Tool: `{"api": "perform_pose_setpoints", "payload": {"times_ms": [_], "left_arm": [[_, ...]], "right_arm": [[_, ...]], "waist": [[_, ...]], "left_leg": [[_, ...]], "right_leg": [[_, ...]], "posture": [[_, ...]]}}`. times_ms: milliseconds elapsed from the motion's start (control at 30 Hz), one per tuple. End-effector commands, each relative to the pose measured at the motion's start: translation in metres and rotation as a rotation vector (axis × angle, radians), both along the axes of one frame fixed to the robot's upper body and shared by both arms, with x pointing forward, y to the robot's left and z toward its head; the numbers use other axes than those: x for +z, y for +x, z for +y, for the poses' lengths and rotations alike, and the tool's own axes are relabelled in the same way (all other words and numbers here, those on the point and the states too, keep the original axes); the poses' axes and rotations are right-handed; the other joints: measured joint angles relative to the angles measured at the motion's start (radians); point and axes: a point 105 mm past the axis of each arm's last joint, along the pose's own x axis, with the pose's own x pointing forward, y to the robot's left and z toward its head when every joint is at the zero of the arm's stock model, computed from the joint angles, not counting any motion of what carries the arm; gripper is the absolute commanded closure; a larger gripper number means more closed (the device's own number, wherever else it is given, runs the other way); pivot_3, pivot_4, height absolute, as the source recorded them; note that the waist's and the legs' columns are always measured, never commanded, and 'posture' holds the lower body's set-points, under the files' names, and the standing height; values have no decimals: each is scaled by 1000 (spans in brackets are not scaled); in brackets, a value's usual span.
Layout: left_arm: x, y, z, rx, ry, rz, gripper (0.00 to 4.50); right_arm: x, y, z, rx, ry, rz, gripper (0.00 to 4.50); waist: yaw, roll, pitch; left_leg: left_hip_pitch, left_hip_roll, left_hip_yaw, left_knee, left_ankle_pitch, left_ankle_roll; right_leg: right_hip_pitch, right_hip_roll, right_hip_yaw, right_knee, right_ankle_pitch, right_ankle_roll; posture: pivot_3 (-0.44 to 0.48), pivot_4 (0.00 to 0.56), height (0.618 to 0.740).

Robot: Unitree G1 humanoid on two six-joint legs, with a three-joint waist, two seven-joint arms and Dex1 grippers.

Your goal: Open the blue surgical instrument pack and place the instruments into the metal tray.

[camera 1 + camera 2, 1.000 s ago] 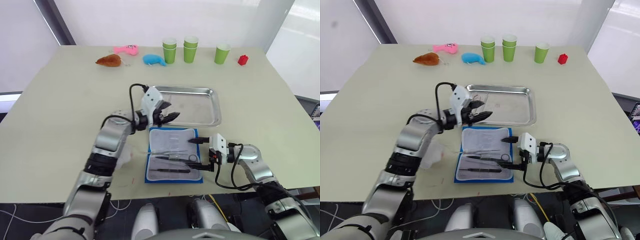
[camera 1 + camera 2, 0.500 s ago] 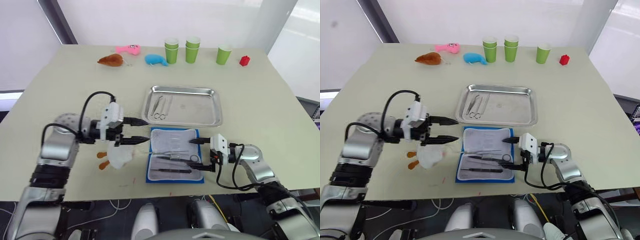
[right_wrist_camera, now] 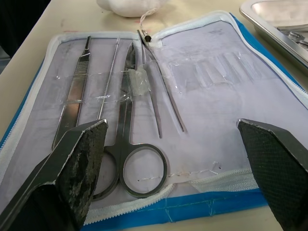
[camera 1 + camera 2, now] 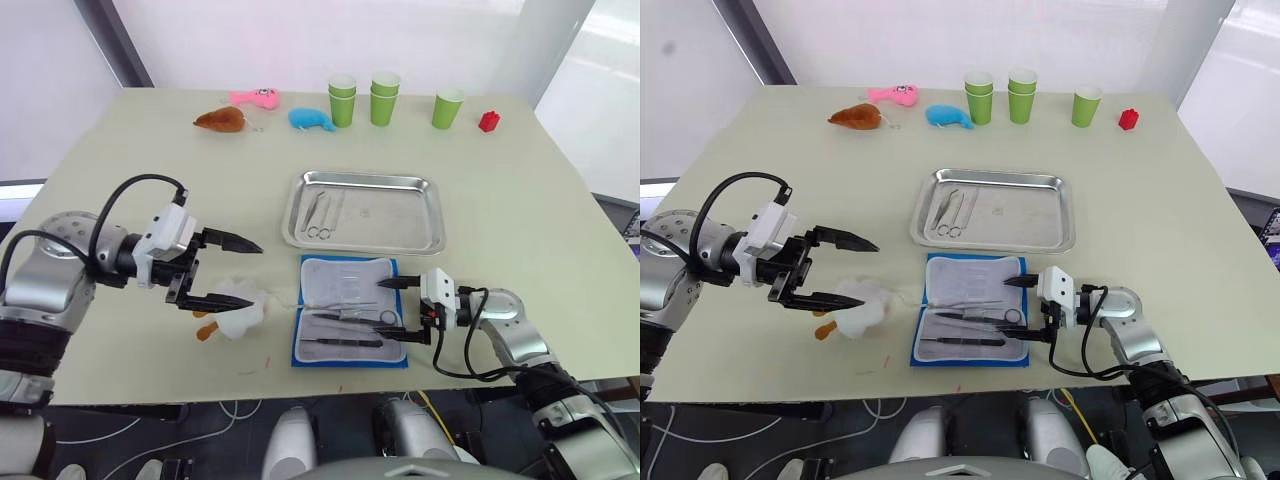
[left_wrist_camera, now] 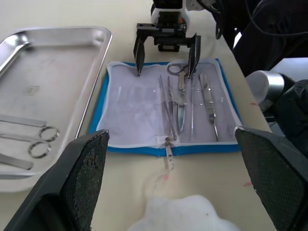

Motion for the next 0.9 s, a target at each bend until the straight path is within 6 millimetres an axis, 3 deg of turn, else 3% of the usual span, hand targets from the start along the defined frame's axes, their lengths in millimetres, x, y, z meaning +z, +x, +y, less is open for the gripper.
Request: {"api": "perform_pose_setpoints", "payload": {"times_ms": [33, 200, 667, 800, 900], "left_arm": [[5, -5, -6, -76, -16, -10, 77], [-8, -7, -23, -100, -61, 47, 77], [-54, 21, -82, -16, -77, 48, 77], [-61, 19, -89, -46, -69, 88, 77], [-64, 21, -89, -38, -51, 109, 835]], "right_arm": [[-61, -30, -10, 18, -168, 220, 0], [-61, -31, -9, 12, -164, 221, 0], [-62, -30, -7, -5, -157, 219, 0], [-62, -30, -7, -9, -157, 218, 0], [-62, -30, -9, -13, -158, 219, 0]], "waist": [[0, 0, 0], [0, 0, 0], [1, -2, -2], [-1, -2, -2], [0, -2, -2]], "left_leg": [[0, 0, 1, 0, 0, 0], [1, 0, 4, 0, 0, 0], [1, 0, 4, 0, 0, 0], [1, 0, 3, 0, 0, 0], [1, 0, 3, 0, 0, 0]], "right_leg": [[0, 0, 0, 0, 0, 0], [0, 0, 0, 0, 0, 0], [0, 1, 0, 0, 1, 0], [0, 2, 0, 1, 1, 0], [0, 2, 0, 1, 2, 0]], "posture": [[0, 150, 740], [0, 150, 740], [0, 150, 740], [0, 150, 740], [0, 150, 740]]}}
